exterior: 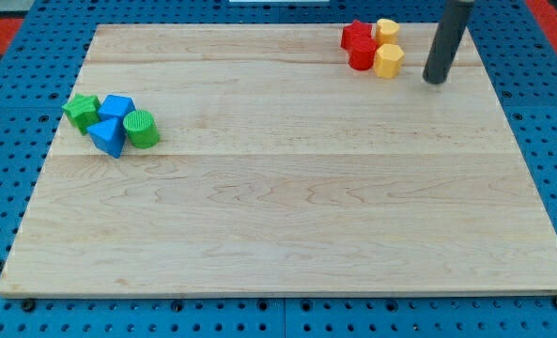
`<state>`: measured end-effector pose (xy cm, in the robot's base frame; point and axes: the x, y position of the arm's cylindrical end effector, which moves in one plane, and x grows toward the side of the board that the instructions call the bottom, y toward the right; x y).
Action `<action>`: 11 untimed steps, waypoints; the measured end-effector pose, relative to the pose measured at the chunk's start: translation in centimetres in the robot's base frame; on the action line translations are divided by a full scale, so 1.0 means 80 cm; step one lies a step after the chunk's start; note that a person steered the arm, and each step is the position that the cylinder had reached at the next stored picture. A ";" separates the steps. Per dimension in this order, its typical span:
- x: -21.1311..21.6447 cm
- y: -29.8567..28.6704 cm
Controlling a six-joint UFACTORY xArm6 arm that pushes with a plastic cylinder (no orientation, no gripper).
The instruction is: Move the arm to the top right of the yellow heart
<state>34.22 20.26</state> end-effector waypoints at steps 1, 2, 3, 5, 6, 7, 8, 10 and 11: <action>0.089 -0.098; 0.128 -0.264; 0.183 -0.423; 0.202 -0.493; 0.185 -0.383; 0.150 -0.233; 0.114 -0.110; 0.157 -0.351; 0.144 -0.311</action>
<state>45.78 -4.62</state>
